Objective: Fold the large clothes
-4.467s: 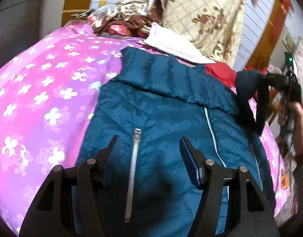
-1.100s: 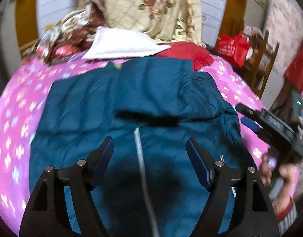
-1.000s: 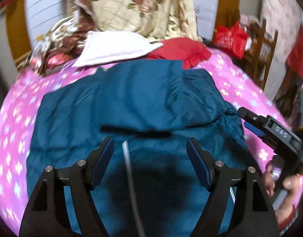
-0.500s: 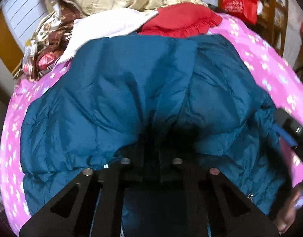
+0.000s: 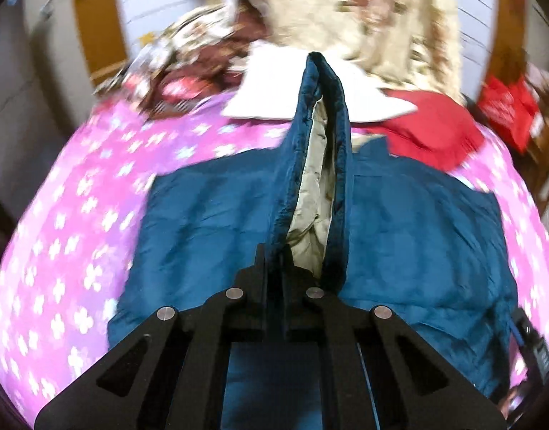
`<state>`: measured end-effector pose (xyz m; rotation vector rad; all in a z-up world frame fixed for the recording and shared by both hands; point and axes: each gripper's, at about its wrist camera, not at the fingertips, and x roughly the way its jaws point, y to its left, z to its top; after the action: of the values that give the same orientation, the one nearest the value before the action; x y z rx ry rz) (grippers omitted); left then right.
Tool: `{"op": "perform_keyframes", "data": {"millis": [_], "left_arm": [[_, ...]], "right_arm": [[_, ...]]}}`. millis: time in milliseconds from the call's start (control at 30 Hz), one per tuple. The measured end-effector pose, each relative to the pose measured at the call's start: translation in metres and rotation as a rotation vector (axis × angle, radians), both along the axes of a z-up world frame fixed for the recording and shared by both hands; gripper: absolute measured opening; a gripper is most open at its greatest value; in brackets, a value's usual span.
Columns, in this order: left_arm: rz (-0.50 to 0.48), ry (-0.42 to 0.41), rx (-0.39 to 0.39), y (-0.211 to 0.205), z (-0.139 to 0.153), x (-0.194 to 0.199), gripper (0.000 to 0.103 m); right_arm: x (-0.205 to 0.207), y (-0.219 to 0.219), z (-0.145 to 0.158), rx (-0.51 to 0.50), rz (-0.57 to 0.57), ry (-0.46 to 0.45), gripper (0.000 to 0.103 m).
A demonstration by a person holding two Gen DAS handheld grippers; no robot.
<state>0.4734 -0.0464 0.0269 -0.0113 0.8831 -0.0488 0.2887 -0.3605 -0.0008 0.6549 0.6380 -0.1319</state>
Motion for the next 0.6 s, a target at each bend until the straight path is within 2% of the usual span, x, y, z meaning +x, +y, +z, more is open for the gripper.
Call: {"op": "perform_keyframes", "data": {"millis": [167,433,600], "left_arm": [[0.100,0.075,-0.080,0.051,-0.027,0.011,0.003],[0.202,0.173,-0.225,0.098,-0.062,0.013,0.003],[0.225,0.215,-0.223,0.106,-0.080,0.019,0.003]], "right_arm": [[0.002,0.006,-0.001,-0.041,0.007,0.014,0.067],[0.006,0.002,-0.010,-0.016,0.007,0.043,0.067],[0.009,0.005,-0.012,-0.043,0.020,0.057,0.067]]}}
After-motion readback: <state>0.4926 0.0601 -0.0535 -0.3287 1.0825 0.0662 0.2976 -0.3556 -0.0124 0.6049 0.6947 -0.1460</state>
